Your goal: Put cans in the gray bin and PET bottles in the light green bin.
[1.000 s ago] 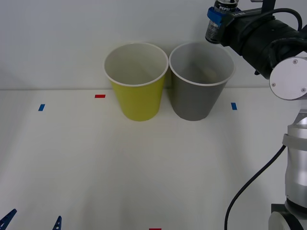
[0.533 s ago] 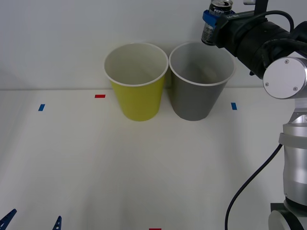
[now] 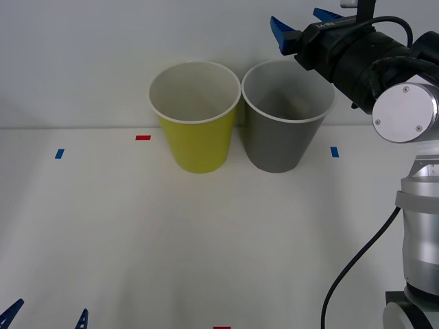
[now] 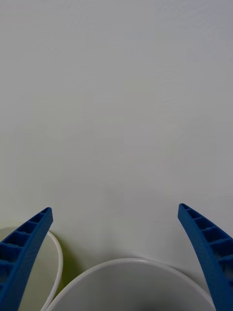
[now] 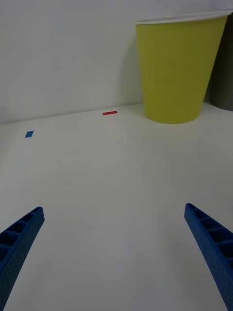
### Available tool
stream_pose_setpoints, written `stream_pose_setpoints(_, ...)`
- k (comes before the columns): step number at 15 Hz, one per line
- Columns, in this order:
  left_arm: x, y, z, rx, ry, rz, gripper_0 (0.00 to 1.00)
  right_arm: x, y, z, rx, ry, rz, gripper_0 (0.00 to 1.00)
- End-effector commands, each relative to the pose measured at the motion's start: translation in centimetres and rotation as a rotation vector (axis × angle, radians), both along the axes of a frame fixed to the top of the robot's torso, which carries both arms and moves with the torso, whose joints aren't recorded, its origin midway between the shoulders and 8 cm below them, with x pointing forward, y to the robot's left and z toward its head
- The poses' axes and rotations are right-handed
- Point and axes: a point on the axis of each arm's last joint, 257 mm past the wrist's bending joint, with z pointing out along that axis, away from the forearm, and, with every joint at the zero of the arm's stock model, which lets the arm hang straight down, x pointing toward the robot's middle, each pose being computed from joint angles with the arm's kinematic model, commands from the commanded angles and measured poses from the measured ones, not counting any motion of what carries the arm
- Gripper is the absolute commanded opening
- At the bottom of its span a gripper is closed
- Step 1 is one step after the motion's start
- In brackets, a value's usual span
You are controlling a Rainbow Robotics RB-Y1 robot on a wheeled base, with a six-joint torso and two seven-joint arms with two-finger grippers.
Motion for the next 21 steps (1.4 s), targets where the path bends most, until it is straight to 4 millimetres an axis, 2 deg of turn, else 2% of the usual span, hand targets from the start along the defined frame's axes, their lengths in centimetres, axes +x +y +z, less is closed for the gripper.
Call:
stream_pose_setpoints(1, 0.0, 0.0, 0.0, 0.000, 0.000, 0.000, 1.00, -2.4, -0.9, 0.4, -0.013, -0.038, -0.008, 1.00)
stream_pose_setpoints(6, 0.0, 0.0, 0.0, 0.000, 0.000, 0.000, 1.00, -9.4, -3.3, -1.0, -0.019, -0.068, -0.005, 1.00)
stream_pose_setpoints(8, 0.0, 0.0, 0.0, 0.000, 0.000, 0.000, 1.00, -11.8, -4.5, -2.1, -0.017, -0.064, -0.021, 1.00)
stream_pose_setpoints(10, 0.0, 0.0, 0.0, 0.000, 0.000, 0.000, 1.00, -13.5, -5.4, -2.9, -0.006, -0.065, -0.038, 1.00)
stream_pose_setpoints(14, 0.0, 0.0, 0.0, 0.000, 0.000, 0.000, 1.00, -15.8, -7.1, -5.4, 0.064, -0.035, -0.081, 1.00)
stream_pose_setpoints(18, 0.0, 0.0, 0.0, 0.000, 0.000, 0.000, 1.00, -15.7, -8.2, -7.9, 0.065, -0.066, -0.146, 1.00)
stream_pose_setpoints(20, 0.0, 0.0, 0.0, 0.000, 0.000, 0.000, 1.00, -15.7, -8.9, -9.8, 0.034, -0.092, -0.188, 1.00)
stream_pose_setpoints(21, 0.0, 0.0, 0.0, 0.000, 0.000, 0.000, 1.00, -16.1, -9.4, -11.4, 0.017, -0.090, -0.213, 1.00)
